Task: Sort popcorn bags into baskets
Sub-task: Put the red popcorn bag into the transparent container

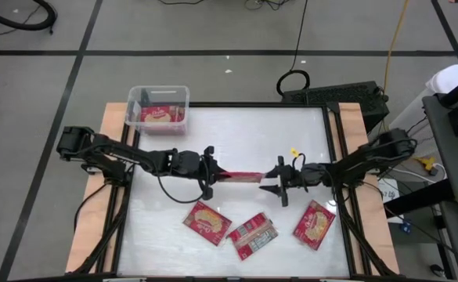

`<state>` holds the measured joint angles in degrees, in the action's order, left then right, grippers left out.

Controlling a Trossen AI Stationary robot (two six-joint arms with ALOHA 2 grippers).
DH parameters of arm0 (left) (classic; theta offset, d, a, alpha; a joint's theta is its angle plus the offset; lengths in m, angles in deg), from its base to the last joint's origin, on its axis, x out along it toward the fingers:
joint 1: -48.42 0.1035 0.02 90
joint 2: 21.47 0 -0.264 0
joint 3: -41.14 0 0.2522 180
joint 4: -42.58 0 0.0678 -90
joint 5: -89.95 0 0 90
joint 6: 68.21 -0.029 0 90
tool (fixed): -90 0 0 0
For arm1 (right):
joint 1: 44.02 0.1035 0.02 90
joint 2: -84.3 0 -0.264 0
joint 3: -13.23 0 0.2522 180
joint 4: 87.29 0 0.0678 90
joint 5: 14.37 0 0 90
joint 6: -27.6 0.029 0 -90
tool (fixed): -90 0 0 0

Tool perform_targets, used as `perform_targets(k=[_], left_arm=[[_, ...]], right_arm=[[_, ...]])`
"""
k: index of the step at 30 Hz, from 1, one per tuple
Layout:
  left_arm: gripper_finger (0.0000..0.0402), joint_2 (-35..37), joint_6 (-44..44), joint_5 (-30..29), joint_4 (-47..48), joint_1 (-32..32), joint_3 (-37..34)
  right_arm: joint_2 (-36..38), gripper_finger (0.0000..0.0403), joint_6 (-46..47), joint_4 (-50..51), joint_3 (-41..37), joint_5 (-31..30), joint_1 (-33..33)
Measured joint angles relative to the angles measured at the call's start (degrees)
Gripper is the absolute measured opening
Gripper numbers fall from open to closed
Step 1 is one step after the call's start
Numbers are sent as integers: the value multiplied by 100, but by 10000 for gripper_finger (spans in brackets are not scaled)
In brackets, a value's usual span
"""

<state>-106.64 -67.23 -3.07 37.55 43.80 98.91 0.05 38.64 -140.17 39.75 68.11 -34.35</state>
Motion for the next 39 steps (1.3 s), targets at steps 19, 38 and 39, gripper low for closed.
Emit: perform_targets(k=[19, 38, 39], left_arm=[[26, 0, -69, -28, -389, -413, -2], [190, 670, -223, -704, 466, -459, 414], [190, 594, -215, -683, 697, -436, 505]], right_arm=[[-1653, 48, -414, -596, 1401, -417, 145], [-1653, 13, 325, 150, 1397, -453, 116], [-1653, 12, 330, 171, 1397, -454, 116]])
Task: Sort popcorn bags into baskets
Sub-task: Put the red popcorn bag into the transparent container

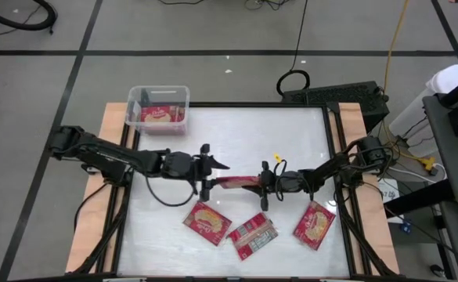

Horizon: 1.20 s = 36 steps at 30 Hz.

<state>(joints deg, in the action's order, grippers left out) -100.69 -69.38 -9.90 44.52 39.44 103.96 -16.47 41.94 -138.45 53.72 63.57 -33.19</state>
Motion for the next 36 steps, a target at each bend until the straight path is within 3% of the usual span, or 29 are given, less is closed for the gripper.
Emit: perform_targets(k=[6, 17, 21, 29, 32, 36], left_arm=[[191, -720, 198, 818, 608, 247, 498], [188, -1506, 232, 788, 559, 459, 684], [152, -1497, 384, 886, 444, 456, 689], [25, -1497, 470, 1022, 336, 458, 689], [20, -1493, 448, 1016, 347, 460, 689], [42, -1421, 447, 1029, 511, 489, 689]], right_arm=[[2, 24, 98, 110, 4, -19, 0], [2, 19, 150, 229, 4, -17, 0], [2, 21, 257, 362, 4, -22, 0], [2, 21, 344, 261, 4, -19, 0], [2, 22, 347, 267, 4, -19, 0], [2, 30, 465, 101, 4, -13, 0]])
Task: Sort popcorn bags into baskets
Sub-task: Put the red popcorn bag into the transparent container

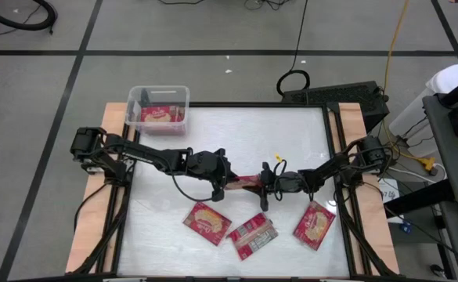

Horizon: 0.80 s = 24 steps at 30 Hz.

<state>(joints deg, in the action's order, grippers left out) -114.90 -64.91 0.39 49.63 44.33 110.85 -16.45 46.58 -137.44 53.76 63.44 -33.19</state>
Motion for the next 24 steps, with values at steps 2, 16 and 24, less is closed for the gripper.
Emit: perform_targets(k=[2, 16, 24], left_arm=[[45, 130, 30, 61, 309, 6, -2], [29, 1975, -1056, -842, 2785, 130, -11], [18, 3266, -2055, -1391, 4325, 1169, 343]], right_arm=[[0, 39, -14, -153, 0, -4, 0], [9, 110, -754, -62, 2, -310, -2], [7, 111, -1341, -58, 0, -284, -11]])
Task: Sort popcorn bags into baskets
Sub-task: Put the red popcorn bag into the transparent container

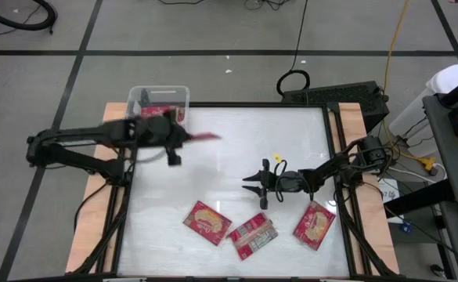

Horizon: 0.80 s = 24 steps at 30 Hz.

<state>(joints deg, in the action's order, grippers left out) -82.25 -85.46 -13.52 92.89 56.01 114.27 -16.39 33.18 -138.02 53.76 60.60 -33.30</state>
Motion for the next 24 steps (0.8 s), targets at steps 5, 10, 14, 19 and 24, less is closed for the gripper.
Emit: perform_targets(k=[5, 10, 14, 19, 24], left_arm=[[29, 202, -619, -274, 1039, 714, 850], [19, 191, -1364, -784, 1718, 1474, 1517], [21, 187, -1753, -758, 1842, 2178, 1618], [34, -37, -2006, -672, 2332, 3009, 1618], [26, -374, -2024, -98, 3050, 3477, 1618]], right_arm=[[0, 111, -228, -41, 0, 6, -48], [0, 111, -242, 7, 0, 7, -129], [0, 111, -189, 7, 0, 7, -129], [0, 111, -67, 52, -2, 28, -125], [-2, 111, 7, 140, -2, 28, -125]])
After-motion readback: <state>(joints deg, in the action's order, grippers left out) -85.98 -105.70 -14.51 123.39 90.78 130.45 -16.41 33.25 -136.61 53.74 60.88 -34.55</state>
